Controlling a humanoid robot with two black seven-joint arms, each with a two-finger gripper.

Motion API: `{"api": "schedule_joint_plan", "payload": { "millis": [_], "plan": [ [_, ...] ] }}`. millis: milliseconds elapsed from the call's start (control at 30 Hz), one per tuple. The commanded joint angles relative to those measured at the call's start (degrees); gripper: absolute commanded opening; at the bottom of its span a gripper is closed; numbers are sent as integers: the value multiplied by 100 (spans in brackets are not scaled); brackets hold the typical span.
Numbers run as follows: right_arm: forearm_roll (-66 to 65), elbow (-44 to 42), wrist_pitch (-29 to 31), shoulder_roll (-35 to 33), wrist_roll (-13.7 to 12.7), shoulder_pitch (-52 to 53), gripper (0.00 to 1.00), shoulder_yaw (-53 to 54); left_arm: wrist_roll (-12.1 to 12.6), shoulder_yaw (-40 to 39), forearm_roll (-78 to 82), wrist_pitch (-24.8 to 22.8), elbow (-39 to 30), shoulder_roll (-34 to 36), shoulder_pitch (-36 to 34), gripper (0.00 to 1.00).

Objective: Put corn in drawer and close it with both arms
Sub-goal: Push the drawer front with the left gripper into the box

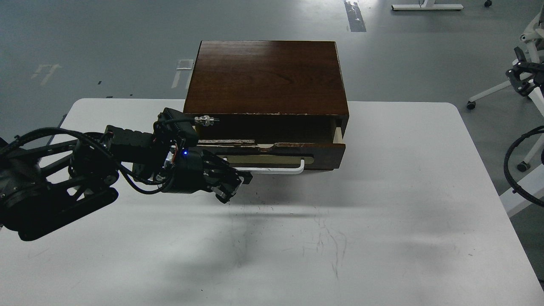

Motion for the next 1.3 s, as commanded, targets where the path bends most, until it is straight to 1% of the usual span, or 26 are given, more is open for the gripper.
{"api": "schedule_joint_plan", "payload": {
  "millis": [0, 100, 400, 600, 767, 1267],
  "plan": [
    [0, 7, 0, 7, 4, -1, 100, 0, 8, -8, -5, 0, 185, -115, -11, 0],
    [0, 7, 0, 7, 4, -9, 100, 0, -1, -8, -92, 0, 405, -238, -72, 0],
    [0, 34, 0, 8, 21, -62, 100, 9, -1, -8, -163, 0, 643, -256, -125, 0],
    [0, 34, 0, 7, 21, -62, 100, 17, 8, -8, -172, 0, 872, -405, -186, 0],
    [0, 16, 0, 7, 21, -62, 100, 9, -36, -8, -198, 0, 1161, -484, -283, 0],
    [0, 7, 0, 16, 21, -97, 100, 17, -36, 1, -436, 0, 1557, -625, -380, 0]
  ]
}}
